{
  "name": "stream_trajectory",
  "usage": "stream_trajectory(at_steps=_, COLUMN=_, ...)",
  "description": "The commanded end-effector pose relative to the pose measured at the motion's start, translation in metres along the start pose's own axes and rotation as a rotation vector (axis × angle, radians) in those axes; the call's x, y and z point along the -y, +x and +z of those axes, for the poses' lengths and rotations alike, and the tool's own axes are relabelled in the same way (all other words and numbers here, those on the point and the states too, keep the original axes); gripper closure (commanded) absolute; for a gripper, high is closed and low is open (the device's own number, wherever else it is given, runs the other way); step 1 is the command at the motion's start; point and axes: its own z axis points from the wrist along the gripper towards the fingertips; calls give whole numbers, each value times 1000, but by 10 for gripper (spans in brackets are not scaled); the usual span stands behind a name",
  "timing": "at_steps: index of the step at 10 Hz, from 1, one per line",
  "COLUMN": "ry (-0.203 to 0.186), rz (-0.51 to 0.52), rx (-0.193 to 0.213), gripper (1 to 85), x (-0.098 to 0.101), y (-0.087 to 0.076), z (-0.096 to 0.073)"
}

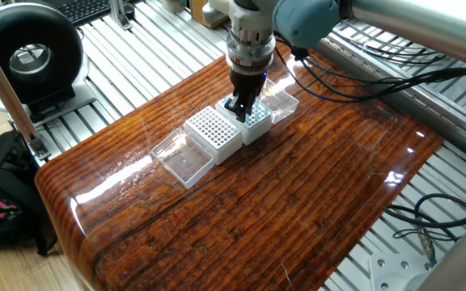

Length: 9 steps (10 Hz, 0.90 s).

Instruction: Transfer all medium pipette tips from one holder to another

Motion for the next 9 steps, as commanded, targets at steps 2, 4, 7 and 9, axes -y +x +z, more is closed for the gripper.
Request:
stream_trajectory(at_steps=2, ry=-22, rz=1, rx=1, gripper=840, x=4, y=-3, z=-9)
stream_trajectory(at_steps=4, ry=-26, rz=1, rx=-6, gripper=840, x=7, y=-6, z=-15)
stream_trajectory(at_steps=7, ry=-35, rz=4, rx=-21, gripper=843, x=5, y=-9, z=-27)
stream_trajectory(at_steps=9, ry=-36, rz=7, rx=-34, gripper=843, x=4, y=-10, z=-34)
